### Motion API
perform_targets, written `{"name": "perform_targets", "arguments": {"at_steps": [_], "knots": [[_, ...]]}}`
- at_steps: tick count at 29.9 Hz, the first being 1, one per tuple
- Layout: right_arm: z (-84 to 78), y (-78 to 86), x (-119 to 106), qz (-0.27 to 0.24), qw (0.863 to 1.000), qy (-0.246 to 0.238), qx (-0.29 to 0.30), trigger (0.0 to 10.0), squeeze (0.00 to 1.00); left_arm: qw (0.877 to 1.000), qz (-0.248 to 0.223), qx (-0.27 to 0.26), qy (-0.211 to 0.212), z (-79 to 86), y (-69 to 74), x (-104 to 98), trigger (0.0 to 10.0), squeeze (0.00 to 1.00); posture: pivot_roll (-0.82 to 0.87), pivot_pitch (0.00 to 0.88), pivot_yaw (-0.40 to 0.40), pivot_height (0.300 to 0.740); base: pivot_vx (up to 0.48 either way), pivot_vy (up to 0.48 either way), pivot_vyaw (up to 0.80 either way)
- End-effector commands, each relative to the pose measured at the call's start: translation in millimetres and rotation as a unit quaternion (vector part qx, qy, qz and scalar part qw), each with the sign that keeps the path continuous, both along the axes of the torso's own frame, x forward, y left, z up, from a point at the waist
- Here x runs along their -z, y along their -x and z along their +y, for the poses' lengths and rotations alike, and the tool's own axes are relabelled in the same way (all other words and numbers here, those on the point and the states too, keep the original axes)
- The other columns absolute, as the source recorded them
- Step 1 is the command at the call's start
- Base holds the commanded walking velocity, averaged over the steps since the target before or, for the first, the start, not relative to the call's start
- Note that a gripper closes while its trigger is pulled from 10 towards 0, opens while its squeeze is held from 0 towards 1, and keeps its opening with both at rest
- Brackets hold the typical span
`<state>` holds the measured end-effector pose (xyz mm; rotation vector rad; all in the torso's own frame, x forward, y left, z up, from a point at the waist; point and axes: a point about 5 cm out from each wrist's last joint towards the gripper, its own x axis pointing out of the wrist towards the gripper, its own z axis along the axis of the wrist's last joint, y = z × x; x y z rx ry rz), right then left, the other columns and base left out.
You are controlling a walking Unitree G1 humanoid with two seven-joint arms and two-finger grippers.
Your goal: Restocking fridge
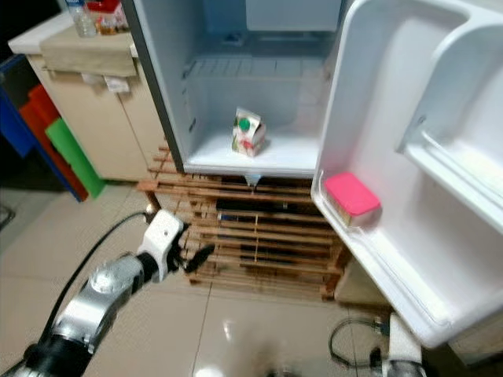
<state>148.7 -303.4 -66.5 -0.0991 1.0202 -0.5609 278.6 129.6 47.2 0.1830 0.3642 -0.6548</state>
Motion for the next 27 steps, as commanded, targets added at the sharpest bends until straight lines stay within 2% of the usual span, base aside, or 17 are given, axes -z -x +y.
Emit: {"name": "perform_targets", "arguments": {"at_steps": [1, 5, 6, 7, 8, 9, 11, 12, 13, 14, 16, 17, 18, 19, 20, 22, 27], "knots": [[-11.4, 3.8, -4, -0.005, 0.999, 0.013, 0.03, 10.0, 0.0, 1.0, -0.004, 0.001, -0.001, 1.6, -0.3, -1, 10.0, 0.0, -0.07, 0.0, 0.034, 0.74, 0.0, 0.0, 0.0], [-24.7, 10.8, -8, -0.003, 0.998, 0.023, 0.062, 10.0, 0.0, 1.0, 0.012, 0.0, -0.006, 2.5, 2.6, 6, 10.0, 0.0, -0.07, 0.0, 0.032, 0.74, 0.0, 0.0, 0.0], [-30.2, 14.0, -9, -0.003, 0.996, 0.026, 0.079, 10.0, 0.0, 0.999, 0.041, -0.007, -0.034, 7.7, 4.6, 16, 10.0, 0.0, -0.07, 0.0, 0.031, 0.74, 0.0, 0.0, 0.0], [-30.2, 14.0, -9, -0.003, 0.996, 0.026, 0.079, 10.0, 0.0, 0.999, 0.041, -0.007, -0.034, 7.7, 4.6, 16, 10.0, 0.0, -0.07, 0.0, 0.031, 0.74, 0.0, 0.0, 0.0], [-39.5, 18.5, -13, -0.006, 0.994, 0.033, 0.106, 10.0, 0.0, 0.993, 0.09, -0.022, -0.079, 18.5, 9.1, 34, 10.0, 0.0, -0.07, 0.0, 0.03, 0.74, 0.0, 0.0, 0.0], [-44.8, 20.4, -16, -0.008, 0.992, 0.038, 0.118, 10.0, 0.0, 0.989, 0.11, -0.028, -0.095, 23.7, 11.6, 42, 10.0, 0.0, -0.07, 0.0, 0.03, 0.74, 0.0, 0.0, 0.0], [-49.5, 21.5, -18, -0.011, 0.991, 0.043, 0.127, 10.0, 0.0, 0.987, 0.121, -0.031, -0.104, 27.2, 13.4, 47, 10.0, 0.0, -0.08, 0.0, 0.031, 0.74, 0.0, 0.0, 0.0], [-61.0, 25.0, -24, -0.016, 0.987, 0.058, 0.15, 10.0, 0.0, 0.982, 0.133, -0.033, -0.132, 34.5, 16.8, 55, 10.0, 0.0, -0.08, 0.0, 0.032, 0.74, 0.0, 0.0, 0.0], [-61.0, 25.0, -24, -0.016, 0.987, 0.058, 0.15, 10.0, 0.0, 0.982, 0.133, -0.033, -0.132, 34.5, 16.8, 55, 10.0, 0.0, -0.08, 0.0, 0.032, 0.74, 0.0, 0.0, 0.0], [-70.8, 28.1, -30, -0.022, 0.983, 0.07, 0.169, 10.0, 0.0, 0.976, 0.139, -0.031, -0.163, 40.6, 19.7, 61, 10.0, 0.0, -0.08, 0.0, 0.034, 0.74, 0.0, 0.0, 0.0], [-78.8, 30.5, -35, -0.027, 0.98, 0.08, 0.181, 10.0, 0.0, 0.972, 0.14, -0.025, -0.188, 44.4, 22.0, 65, 10.0, 0.0, -0.09, 0.0, 0.033, 0.74, 0.0, 0.0, 0.0], [-84.3, 37.9, -37, -0.028, 0.978, 0.085, 0.188, 10.0, 0.0, 0.97, 0.143, -0.024, -0.195, 45.6, 23.5, 68, 10.0, 0.0, -0.09, 0.0, 0.033, 0.74, 0.0, 0.0, 0.0], [-92.4, 49.7, -40, -0.028, 0.975, 0.094, 0.197, 10.0, 0.0, 0.967, 0.15, -0.024, -0.204, 45.2, 26.8, 74, 10.0, 0.0, -0.09, 0.0, 0.033, 0.74, 0.0, 0.0, 0.0], [-92.4, 49.7, -40, -0.028, 0.975, 0.094, 0.197, 10.0, 0.0, 0.967, 0.15, -0.024, -0.204, 45.2, 26.8, 74, 10.0, 0.0, -0.09, 0.0, 0.033, 0.74, 0.0, 0.0, 0.0], [-102.0, 63.8, -44, -0.029, 0.972, 0.103, 0.21, 10.0, 0.0, 0.962, 0.162, -0.024, -0.216, 42.7, 32.2, 85, 10.0, 0.0, -0.09, 0.0, 0.032, 0.74, 0.0, 0.0, 0.0], [-105.6, 66.0, -46, -0.03, 0.97, 0.107, 0.217, 10.0, 0.0, 0.959, 0.173, -0.025, -0.225, 38.3, 38.9, 94, 10.0, 0.0, -0.09, 0.0, 0.032, 0.74, 0.0, 0.0, 0.0], [-110.4, 49.9, -56, -0.057, 0.964, 0.137, 0.221, 10.0, 0.0, 0.954, 0.185, -0.028, -0.235, 26.5, 50.6, 106, 10.0, 0.0, -0.09, 0.0, 0.033, 0.74, 0.0, 0.0, 0.0]]}}
